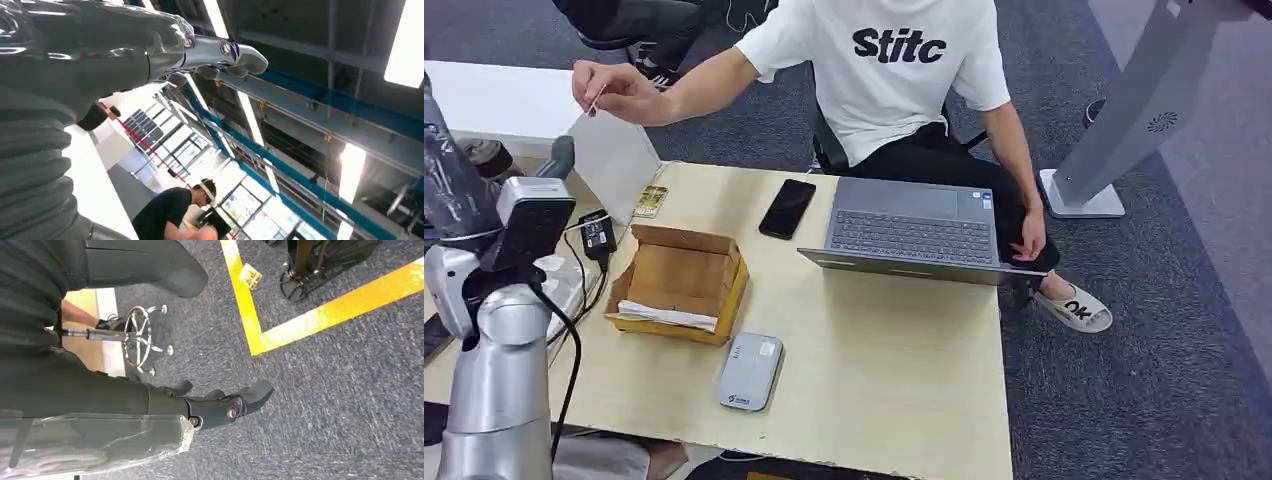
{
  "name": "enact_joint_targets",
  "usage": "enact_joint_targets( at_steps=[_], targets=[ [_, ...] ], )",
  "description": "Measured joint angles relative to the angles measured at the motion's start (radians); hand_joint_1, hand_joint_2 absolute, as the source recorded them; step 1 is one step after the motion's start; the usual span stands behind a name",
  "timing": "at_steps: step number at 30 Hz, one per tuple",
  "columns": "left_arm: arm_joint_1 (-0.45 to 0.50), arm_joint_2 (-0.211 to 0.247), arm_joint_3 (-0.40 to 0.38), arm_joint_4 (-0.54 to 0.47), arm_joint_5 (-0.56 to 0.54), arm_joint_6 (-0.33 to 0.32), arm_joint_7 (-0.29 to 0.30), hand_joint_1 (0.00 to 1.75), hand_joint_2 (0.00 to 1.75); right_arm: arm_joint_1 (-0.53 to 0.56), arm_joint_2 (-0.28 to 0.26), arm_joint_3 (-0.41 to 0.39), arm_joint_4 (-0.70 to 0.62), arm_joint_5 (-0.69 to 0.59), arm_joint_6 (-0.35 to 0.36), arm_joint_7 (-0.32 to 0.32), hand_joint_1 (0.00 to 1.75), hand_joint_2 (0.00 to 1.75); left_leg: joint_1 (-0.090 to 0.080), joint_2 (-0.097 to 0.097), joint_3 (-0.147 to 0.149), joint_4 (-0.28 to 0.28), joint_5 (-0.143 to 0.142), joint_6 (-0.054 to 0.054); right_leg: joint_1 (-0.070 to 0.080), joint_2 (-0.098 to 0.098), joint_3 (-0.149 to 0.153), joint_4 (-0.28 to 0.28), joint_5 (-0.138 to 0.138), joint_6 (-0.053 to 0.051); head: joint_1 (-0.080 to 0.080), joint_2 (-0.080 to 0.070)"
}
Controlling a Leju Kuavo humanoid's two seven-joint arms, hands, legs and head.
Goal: Pass the card to the sensor for recognition and then transmit it.
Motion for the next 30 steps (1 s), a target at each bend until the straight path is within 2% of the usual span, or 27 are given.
enact_joint_targets(
  at_steps=[12, 20, 23, 29, 30],
  targets=[
    [-0.06, 0.002, -0.222, 0.096, -0.249, -0.007, 0.112, 0.0, 1.75, 0.004, 0.003, 0.09, 0.0, -0.019, 0.0, 0.036, 0.0, 1.75, 0.0, 0.0, 0.0, 0.0, 0.0, 0.0, 0.0, 0.0, 0.0, 0.0, 0.0, 0.0, 0.0, 0.0],
    [-0.076, 0.034, -0.363, 0.191, -0.44, -0.001, 0.223, 0.0, 1.75, 0.018, 0.016, 0.195, -0.001, -0.016, 0.0, 0.065, 0.0, 1.75, 0.0, 0.0, -0.001, 0.0, 0.0, 0.0, 0.0, 0.0, 0.0, 0.0, 0.0, 0.0, 0.0, 0.0],
    [-0.068, 0.042, -0.373, 0.21, -0.461, 0.004, 0.254, 0.0, 1.75, 0.023, 0.017, 0.227, -0.001, -0.016, 0.0, 0.087, 0.0, 1.75, 0.0, 0.0, -0.001, 0.0, 0.0, 0.0, 0.0, 0.0, 0.0, 0.0, 0.0, 0.0, 0.0, 0.0],
    [-0.058, 0.058, -0.373, 0.228, -0.449, 0.004, 0.259, 0.0, 1.75, 0.027, 0.017, 0.256, -0.001, -0.016, 0.0, 0.095, 0.0, 1.75, 0.0, 0.0, -0.001, 0.0, 0.0, 0.0, 0.0, 0.0, 0.0, 0.0, 0.0, 0.0, 0.0, 0.0],
    [-0.056, 0.06, -0.373, 0.23, -0.445, 0.004, 0.259, 0.17, 1.75, 0.027, 0.017, 0.258, -0.001, -0.016, 0.0, 0.095, 0.0, 1.75, 0.0, -0.001, -0.001, 0.0, 0.0, 0.0, 0.0, -0.001, 0.0, 0.0, 0.0, 0.0, 0.0, 0.0]
  ],
)
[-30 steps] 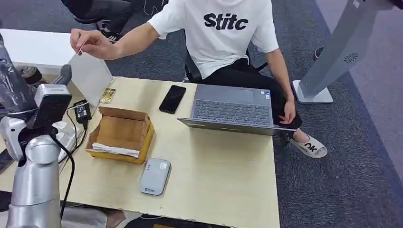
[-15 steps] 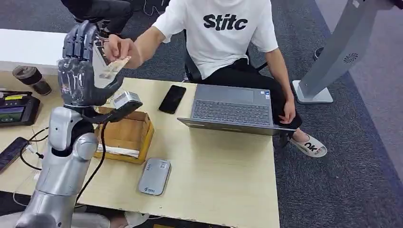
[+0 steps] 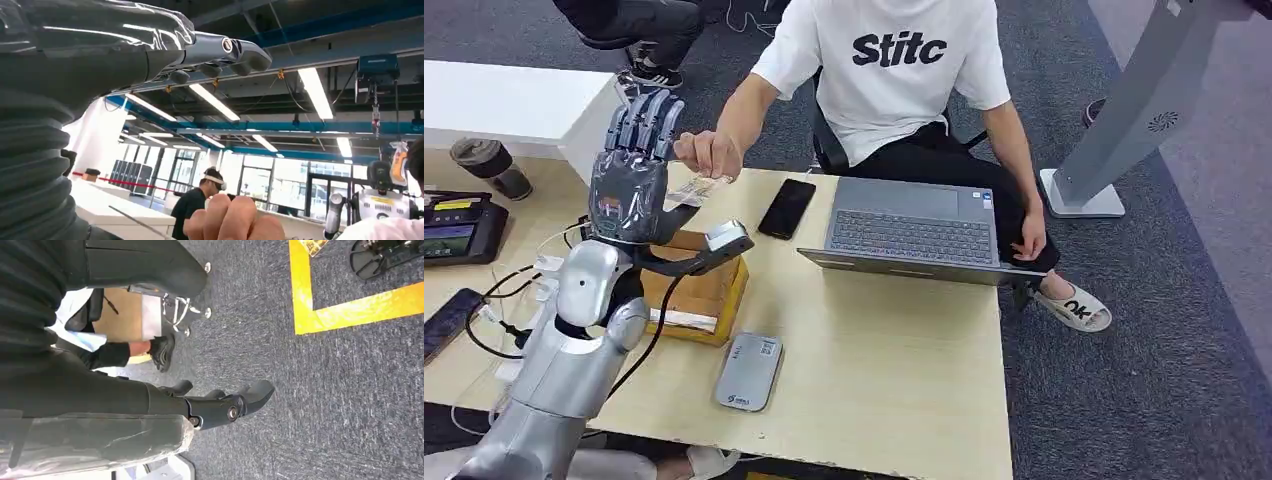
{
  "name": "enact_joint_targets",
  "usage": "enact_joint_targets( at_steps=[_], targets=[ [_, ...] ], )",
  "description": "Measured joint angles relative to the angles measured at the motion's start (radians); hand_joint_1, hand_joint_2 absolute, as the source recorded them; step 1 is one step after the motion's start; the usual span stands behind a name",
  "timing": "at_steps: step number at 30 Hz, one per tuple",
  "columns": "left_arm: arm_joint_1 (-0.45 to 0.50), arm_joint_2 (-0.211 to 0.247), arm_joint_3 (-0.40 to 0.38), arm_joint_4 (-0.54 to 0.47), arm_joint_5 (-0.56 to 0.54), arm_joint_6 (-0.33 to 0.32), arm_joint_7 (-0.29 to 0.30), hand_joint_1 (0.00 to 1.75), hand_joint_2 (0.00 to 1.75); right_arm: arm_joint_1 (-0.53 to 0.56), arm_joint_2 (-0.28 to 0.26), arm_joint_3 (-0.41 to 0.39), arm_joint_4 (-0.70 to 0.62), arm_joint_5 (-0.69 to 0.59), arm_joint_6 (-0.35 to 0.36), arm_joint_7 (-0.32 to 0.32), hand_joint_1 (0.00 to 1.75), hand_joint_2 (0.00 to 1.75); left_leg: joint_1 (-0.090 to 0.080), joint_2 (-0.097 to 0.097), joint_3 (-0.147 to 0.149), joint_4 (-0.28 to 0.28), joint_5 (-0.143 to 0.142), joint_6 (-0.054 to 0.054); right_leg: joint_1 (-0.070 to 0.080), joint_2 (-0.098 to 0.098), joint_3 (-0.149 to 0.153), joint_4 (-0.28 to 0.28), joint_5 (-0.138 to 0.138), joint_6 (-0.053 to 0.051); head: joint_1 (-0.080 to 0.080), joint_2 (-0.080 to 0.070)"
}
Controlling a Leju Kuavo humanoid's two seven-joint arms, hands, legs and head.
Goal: Pass the card to the sensor for recognition and then transmit it.
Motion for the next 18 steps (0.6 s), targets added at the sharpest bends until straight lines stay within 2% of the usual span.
enact_joint_targets(
  at_steps=[1, 18],
  targets=[
    [0.002, 0.002, 0.0, 0.001, 0.0, 0.0, 0.0, 1.73, 1.75, 0.0, 0.0, 0.003, 0.0, 0.0, 0.0, 0.0, 0.0, 1.75, 0.0, 0.0, 0.0, 0.0, 0.0, 0.0, 0.0, 0.0, 0.0, 0.0, 0.0, 0.0, 0.0, 0.0],
    [0.051, 0.008, 0.0, 0.001, 0.034, -0.003, -0.011, 1.75, 1.75, 0.001, -0.001, 0.024, 0.0, 0.0, 0.0, -0.018, 0.0, 1.75, 0.0, 0.0, 0.0, 0.0, 0.0, 0.0, 0.0, 0.0, 0.0, 0.0, 0.0, 0.0, 0.0, 0.0]
  ],
)
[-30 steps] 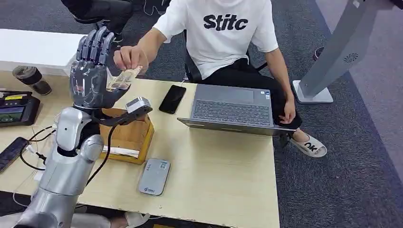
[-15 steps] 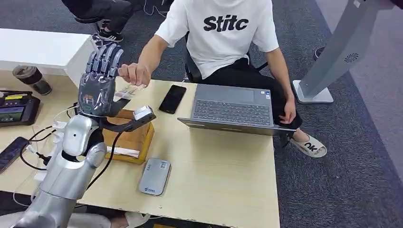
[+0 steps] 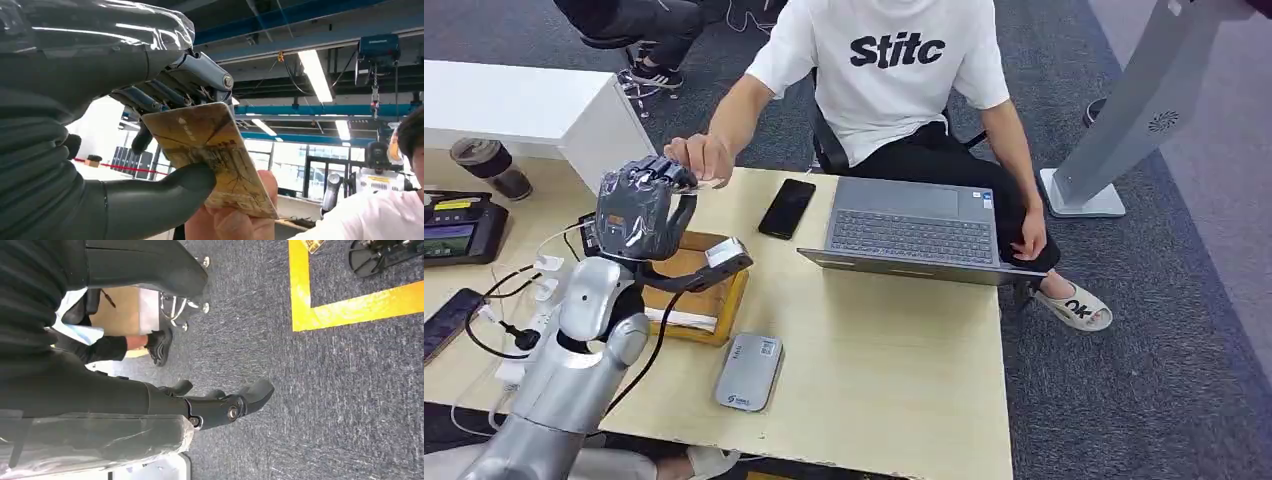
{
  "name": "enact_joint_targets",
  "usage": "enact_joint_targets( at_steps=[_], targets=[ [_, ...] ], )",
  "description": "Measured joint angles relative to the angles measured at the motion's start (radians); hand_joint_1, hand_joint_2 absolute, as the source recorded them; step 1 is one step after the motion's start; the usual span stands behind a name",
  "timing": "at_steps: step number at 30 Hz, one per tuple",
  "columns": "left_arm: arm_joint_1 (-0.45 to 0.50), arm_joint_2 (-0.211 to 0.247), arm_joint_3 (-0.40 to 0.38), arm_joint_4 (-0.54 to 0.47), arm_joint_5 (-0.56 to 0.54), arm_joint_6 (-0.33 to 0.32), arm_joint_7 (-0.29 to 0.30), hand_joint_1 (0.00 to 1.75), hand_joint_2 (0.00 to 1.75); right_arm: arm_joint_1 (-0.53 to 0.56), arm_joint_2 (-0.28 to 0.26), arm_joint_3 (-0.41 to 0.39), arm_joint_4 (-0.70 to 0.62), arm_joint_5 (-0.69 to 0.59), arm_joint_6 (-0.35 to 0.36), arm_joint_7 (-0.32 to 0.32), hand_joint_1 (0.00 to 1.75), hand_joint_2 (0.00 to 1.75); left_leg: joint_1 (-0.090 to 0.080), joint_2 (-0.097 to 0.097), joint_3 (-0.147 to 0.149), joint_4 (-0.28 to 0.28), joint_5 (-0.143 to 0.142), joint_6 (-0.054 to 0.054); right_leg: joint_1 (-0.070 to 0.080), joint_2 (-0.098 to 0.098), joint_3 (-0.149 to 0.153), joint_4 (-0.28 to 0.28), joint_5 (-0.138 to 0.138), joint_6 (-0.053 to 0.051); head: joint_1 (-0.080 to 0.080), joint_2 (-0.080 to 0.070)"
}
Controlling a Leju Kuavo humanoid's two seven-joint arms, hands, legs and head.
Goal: Pass the card to the sensor for recognition and then transmit it.
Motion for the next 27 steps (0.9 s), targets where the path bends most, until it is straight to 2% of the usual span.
enact_joint_targets(
  at_steps=[8, 12, 15, 21, 27],
  targets=[
    [0.0, 0.0, 0.0, 0.0, 0.004, 0.0, 0.0, 1.75, 1.75, 0.0, 0.0, 0.005, 0.0, 0.0, 0.0, -0.002, 0.0, 1.75, 0.0, 0.0, 0.0, 0.0, 0.0, 0.0, 0.0, 0.0, 0.0, 0.0, 0.0, 0.0, 0.0, 0.0],
    [0.0, 0.003, 0.0, -0.005, 0.046, -0.004, -0.012, 1.75, 1.75, 0.001, -0.002, 0.006, 0.0, -0.002, 0.0, -0.005, 0.0, 1.75, 0.0, 0.0, 0.0, 0.0, 0.0, 0.0, 0.0, 0.0, 0.0, 0.0, 0.0, 0.0, 0.0, 0.0],
    [0.005, 0.004, 0.0, -0.022, 0.064, -0.037, -0.035, 1.75, 1.75, 0.001, -0.003, 0.006, 0.0, -0.008, 0.0, -0.005, 0.0, 1.75, 0.0, 0.0, 0.0, 0.0, 0.0, 0.0, 0.0, 0.0, 0.0, 0.0, 0.0, 0.0, 0.0, 0.0],
    [0.04, 0.013, -0.04, -0.101, 0.051, -0.086, -0.043, 1.75, 1.75, 0.004, -0.008, 0.006, 0.0, -0.023, 0.0, -0.005, 0.0, 1.75, 0.0, 0.0, 0.0, 0.0, 0.0, 0.0, 0.0, 0.0, 0.0, 0.0, 0.0, 0.0, 0.0, 0.0],
    [0.106, 0.066, -0.104, -0.24, 0.075, -0.11, -0.037, 1.75, 1.75, 0.008, -0.008, 0.006, 0.0, -0.027, 0.0, -0.019, 0.0, 1.75, 0.0, 0.0, 0.0, 0.0, 0.0, 0.0, 0.0, 0.0, 0.0, 0.0, 0.0, 0.0, 0.0, 0.0]
  ],
)
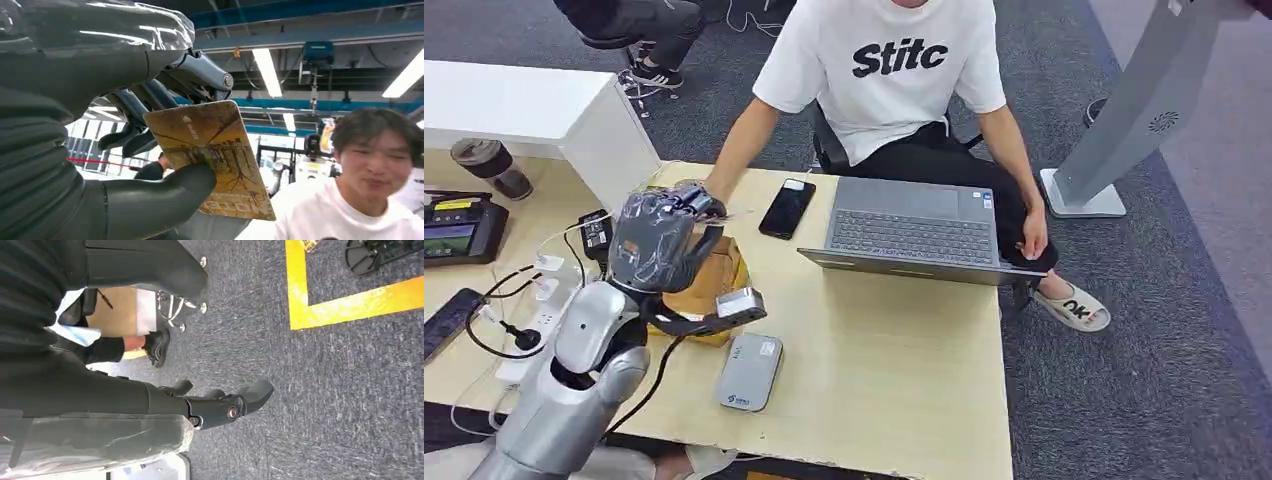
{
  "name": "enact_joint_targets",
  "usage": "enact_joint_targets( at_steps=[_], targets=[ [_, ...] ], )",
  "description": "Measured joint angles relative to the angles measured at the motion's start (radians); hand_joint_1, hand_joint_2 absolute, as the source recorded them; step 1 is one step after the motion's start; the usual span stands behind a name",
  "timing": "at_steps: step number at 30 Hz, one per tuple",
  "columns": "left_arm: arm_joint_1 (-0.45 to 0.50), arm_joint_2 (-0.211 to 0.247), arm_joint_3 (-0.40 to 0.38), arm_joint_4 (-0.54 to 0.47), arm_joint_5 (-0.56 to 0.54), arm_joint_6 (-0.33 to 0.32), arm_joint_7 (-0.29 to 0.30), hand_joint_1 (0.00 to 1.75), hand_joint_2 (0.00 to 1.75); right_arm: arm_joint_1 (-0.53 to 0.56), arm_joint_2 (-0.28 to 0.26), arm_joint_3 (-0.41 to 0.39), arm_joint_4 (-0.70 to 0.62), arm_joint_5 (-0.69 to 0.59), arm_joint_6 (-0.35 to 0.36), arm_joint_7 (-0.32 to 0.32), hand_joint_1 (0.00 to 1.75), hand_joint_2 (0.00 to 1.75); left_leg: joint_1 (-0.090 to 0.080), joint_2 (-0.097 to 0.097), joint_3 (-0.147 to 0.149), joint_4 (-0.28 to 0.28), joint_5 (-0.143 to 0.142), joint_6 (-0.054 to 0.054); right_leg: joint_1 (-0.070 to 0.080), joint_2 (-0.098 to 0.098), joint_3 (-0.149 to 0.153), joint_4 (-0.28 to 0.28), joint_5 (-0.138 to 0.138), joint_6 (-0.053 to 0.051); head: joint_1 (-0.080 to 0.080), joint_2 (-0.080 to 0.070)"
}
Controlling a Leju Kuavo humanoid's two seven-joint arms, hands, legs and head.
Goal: Pass the card to the sensor for recognition and then transmit it.
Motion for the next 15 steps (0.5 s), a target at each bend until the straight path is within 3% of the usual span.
enact_joint_targets(
  at_steps=[7, 15],
  targets=[
    [0.118, 0.071, -0.003, -0.13, 0.103, -0.003, -0.002, 1.75, 1.75, 0.008, 0.0, -0.001, 0.0, -0.003, 0.0, 0.0, 0.0, 1.75, 0.0, 0.0, 0.0, 0.0, 0.0, 0.0, 0.0, 0.0, 0.0, 0.0, 0.0, 0.0, 0.0, 0.0],
    [0.191, 0.108, -0.003, -0.205, 0.116, -0.003, -0.018, 1.75, 1.75, 0.009, 0.0, -0.002, 0.0, -0.004, 0.0, 0.0, 0.0, 1.75, 0.0, 0.0, 0.0, 0.0, 0.0, 0.0, 0.0, -0.001, 0.0, 0.0, 0.0, 0.0, 0.0, 0.0]
  ],
)
